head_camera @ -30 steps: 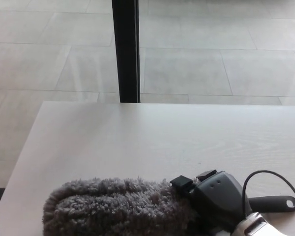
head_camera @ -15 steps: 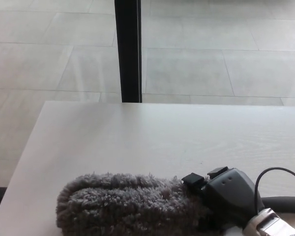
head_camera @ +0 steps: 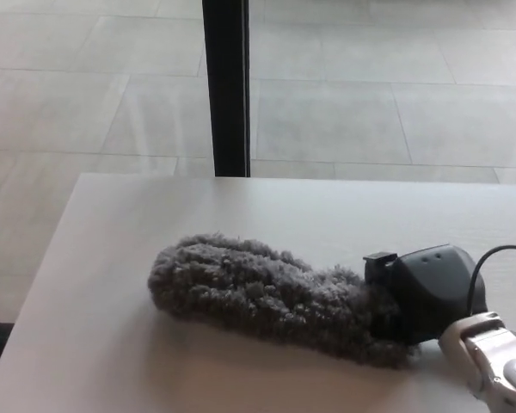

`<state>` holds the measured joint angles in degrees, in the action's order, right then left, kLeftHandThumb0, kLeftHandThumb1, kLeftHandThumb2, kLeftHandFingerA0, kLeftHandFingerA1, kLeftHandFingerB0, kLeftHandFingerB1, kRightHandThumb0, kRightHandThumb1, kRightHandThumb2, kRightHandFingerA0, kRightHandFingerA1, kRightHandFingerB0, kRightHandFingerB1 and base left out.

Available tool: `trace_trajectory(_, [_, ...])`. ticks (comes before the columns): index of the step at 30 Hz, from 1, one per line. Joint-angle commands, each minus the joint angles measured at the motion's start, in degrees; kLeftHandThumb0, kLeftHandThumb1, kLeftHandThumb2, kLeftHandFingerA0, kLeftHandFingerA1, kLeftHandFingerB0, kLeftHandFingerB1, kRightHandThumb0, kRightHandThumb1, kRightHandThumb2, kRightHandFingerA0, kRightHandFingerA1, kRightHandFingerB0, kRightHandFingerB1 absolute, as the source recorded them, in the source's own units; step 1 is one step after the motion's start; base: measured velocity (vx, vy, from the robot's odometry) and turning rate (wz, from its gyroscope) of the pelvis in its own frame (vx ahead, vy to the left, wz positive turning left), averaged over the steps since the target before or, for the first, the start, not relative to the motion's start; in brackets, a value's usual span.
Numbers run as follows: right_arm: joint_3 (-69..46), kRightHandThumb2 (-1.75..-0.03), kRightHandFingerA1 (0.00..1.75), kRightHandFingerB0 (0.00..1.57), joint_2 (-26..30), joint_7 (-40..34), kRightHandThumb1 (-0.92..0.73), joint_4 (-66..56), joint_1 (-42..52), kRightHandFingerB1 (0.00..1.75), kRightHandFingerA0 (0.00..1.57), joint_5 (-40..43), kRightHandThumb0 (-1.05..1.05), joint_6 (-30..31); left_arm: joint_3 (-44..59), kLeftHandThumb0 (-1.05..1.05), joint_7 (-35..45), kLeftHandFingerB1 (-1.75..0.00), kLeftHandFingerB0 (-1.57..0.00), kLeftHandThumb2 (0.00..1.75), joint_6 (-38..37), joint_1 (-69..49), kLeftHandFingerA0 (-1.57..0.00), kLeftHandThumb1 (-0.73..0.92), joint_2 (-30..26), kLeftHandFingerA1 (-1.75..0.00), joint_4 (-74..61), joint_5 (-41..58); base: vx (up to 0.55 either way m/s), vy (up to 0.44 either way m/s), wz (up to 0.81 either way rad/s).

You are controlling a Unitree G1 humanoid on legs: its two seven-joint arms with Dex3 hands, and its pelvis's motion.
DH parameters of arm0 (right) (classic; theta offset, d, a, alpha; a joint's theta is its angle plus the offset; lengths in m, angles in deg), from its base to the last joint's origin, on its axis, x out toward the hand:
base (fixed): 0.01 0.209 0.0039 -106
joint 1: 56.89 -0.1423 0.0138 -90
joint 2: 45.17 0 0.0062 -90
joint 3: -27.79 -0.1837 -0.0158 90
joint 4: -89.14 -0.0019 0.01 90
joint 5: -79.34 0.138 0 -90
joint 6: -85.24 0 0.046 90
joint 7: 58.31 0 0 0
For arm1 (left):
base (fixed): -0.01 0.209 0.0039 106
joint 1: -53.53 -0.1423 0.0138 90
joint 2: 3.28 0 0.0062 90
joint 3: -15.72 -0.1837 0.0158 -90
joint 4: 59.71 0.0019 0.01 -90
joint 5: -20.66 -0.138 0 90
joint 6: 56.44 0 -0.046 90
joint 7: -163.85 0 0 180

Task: The robot uses its right hand to pick up the duster kept in the middle of the desk and use it to wipe the desk by swiping its surface twice

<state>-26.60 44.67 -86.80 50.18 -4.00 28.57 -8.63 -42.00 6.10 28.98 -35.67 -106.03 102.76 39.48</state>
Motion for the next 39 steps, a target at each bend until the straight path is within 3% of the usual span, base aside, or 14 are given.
trace_trajectory(1, [-0.57,-0.64,1.75,0.78,2.55,2.18,-0.75,4.68,-0.04,1.11,0.91,-0.33,-0.38,4.35,0.32,-0.48,0.32,-0.51,-0.5,0.63,-1.32,-0.71,-0.68,0.71,-0.16,-0.6,0.28,0.4,0.0,0.0,0.0])
trace_trajectory(2, [-0.54,-0.66,1.75,0.72,4.12,2.59,-0.79,6.88,0.43,1.53,0.92,-0.53,-0.37,5.33,0.33,-0.46,-0.63,-0.51,-0.54,0.61,-0.55,-0.3,-0.7,0.73,-0.13,-0.59,0.34,0.38,0.0,0.0,0.0])
trace_trajectory(3, [-1.06,-0.98,1.35,0.84,5.99,2.81,-0.57,10.47,1.18,1.11,1.16,0.19,-0.41,5.6,0.46,-0.46,-0.11,-0.51,-0.52,0.62,-0.6,-0.53,-0.66,0.71,0.03,-0.6,0.28,0.55,0.0,0.0,0.0])
trace_trajectory(5, [-1.07,-0.98,1.35,0.84,6.31,2.37,-0.57,11.89,1.17,1.11,1.16,0.32,-0.41,5.63,0.39,-0.46,-0.26,-0.51,-0.52,0.62,-0.64,-0.51,-0.66,0.71,0.05,-0.6,0.2,0.45,0.0,0.0,0.0])
trace_trajectory(6, [-0.92,-0.65,1.75,0.76,7.25,1.92,-0.78,12.92,1.7,1.27,0.85,0.11,-0.34,5.71,0.25,-0.46,0.24,-0.51,-0.52,0.62,-0.91,-0.64,-0.64,0.73,-0.02,-0.59,0.23,0.3,0.0,0.0,0.0])
trace_trajectory(7, [-1.49,-0.68,1.75,0.71,8.49,0.43,-0.77,14.06,3.41,1.46,0.86,0.66,-0.34,5.54,0.71,-0.47,-0.03,-0.52,-0.54,0.62,-0.69,-0.89,-0.67,0.71,0.13,-0.6,0.46,0.71,0.0,0.0,0.0])
trace_trajectory(12, [-2.65,-0.7,1.74,0.77,10.87,-1.74,-0.77,17.2,6.53,1.32,0.86,1.62,-0.33,3.92,0.8,-0.44,0.39,-0.5,-0.51,0.61,-0.34,-1.86,-0.63,0.74,-0.05,-0.59,-0.03,0.68,0.0,0.0,0.0])
trace_trajectory(16, [-2.97,-0.68,1.75,0.71,11.62,-1.95,-0.8,19.17,7.73,1.53,0.89,2.06,-0.39,5.84,0.61,-0.46,0.34,-0.51,-0.56,0.61,-0.76,-2.06,-0.65,0.73,0.2,-0.59,-0.01,0.47,0.0,0.0,0.0])
trace_trajectory(22, [-4.64,-0.7,1.75,0.74,12.36,-0.41,-0.8,21.69,10.46,1.3,0.9,4.04,-0.37,6.02,1.33,-0.44,0.73,-0.5,-0.5,0.61,0.06,-2.47,-0.61,0.73,0.41,-0.59,0.13,1.31,0.0,0.0,0.0])
trace_trajectory(26, [-5.06,-0.7,1.75,0.68,11.84,-2.67,-0.8,21.27,12.4,1.62,0.89,4.82,-0.4,6.43,0.87,-0.45,0.31,-0.5,-0.52,0.62,-0.26,-2.67,-0.6,0.74,0.6,-0.57,0.18,0.78,0.0,0.0,0.0])
trace_trajectory(35, [-9.65,-0.65,1.75,0.7,10.49,-3.29,-0.75,23.64,16.46,1.54,0.85,9.17,-0.42,12.33,1.03,-0.45,1.21,-0.49,-0.48,0.62,0.13,-3.69,-0.6,0.77,0.85,-0.58,0.64,0.89,0.0,0.0,0.0])
trace_trajectory(36, [-10.52,-0.64,1.75,0.71,10.53,-2.72,-0.76,23.73,16.92,1.47,0.83,9.92,-0.42,12.94,1.18,-0.45,0.81,-0.49,-0.49,0.62,0.14,-3.7,-0.61,0.76,1.0,-0.59,0.81,0.99,0.0,0.0,0.0])
trace_trajectory(37, [-13.18,-0.66,1.63,0.72,10.16,-1.36,-0.72,24.0,17.12,0.94,0.74,12.46,-0.45,14.26,1.29,-0.45,0.79,-0.49,-0.5,0.62,0.18,-3.89,-0.63,0.74,1.07,-0.59,0.82,1.1,0.0,0.0,0.0])
trace_trajectory(39, [-16.91,-0.66,1.63,0.72,9.67,0.25,-0.72,24.27,17.33,0.94,0.74,15.55,-0.45,15.92,1.39,-0.45,1.05,-0.49,-0.5,0.62,0.16,-4.43,-0.63,0.74,1.28,-0.59,0.75,1.24,0.0,0.0,0.0])
